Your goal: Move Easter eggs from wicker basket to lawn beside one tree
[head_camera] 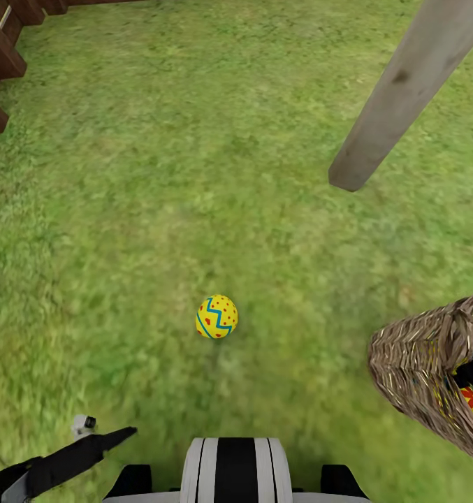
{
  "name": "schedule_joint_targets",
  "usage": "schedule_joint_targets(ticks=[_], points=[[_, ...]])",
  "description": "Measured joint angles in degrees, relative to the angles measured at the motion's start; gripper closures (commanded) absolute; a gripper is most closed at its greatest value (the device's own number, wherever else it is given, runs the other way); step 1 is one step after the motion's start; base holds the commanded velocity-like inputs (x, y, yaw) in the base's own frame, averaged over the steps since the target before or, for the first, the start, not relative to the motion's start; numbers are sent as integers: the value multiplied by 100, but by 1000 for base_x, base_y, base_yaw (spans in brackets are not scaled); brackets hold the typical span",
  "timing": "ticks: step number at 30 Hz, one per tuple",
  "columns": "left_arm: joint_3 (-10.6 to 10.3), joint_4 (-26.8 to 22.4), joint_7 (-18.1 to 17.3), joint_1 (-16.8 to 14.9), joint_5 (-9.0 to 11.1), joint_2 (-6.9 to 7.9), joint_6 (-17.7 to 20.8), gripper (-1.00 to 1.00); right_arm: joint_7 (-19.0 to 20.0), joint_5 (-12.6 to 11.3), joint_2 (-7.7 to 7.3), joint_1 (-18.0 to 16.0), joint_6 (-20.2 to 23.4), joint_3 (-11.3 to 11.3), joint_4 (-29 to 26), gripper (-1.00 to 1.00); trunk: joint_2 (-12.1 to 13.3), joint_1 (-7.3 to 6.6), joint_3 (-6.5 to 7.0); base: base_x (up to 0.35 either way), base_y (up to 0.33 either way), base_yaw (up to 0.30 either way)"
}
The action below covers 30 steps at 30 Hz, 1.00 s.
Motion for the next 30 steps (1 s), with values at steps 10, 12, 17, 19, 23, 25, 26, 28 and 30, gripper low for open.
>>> schedule_joint_targets(ticks=[10,12,17,19,23,25,26,28,30], points=[[395,-796,0,2,10,342,687,-100,0,4,0,13,-12,0,-1,-100,-1,3,-21,0,0,0],[474,-810,0,2,10,341,704,-100,0,2,-1,15,-13,0,-1,-100,-4,8,-66,0,0,0],[553,-822,1,2,10,337,719,-100,0,-3,-16,18,-14,0,-1,-100,-10,21,-177,0,0,0],[565,-824,1,2,10,332,720,-100,0,-13,-17,18,-14,-1,-4,-100,-12,23,-200,0,0,0],[573,-825,1,2,10,319,721,-100,0,-29,-19,18,-14,-7,-15,-100,-12,23,-200,0,0,0],[575,-825,1,2,10,317,721,-100,0,-32,-19,18,-14,-8,-23,-100,-12,23,-200,0,0,0],[576,-825,1,2,10,319,721,-100,0,-33,-19,18,-14,-13,-31,-100,-12,23,-200,0,0,0],[575,-823,1,2,10,321,721,-100,0,-34,-16,18,-14,-16,-42,-100,-13,26,-221,0,0,0],[575,-819,1,2,10,323,721,-100,0,-35,-12,18,-16,-21,-58,-100,-16,31,-265,0,0,0]])
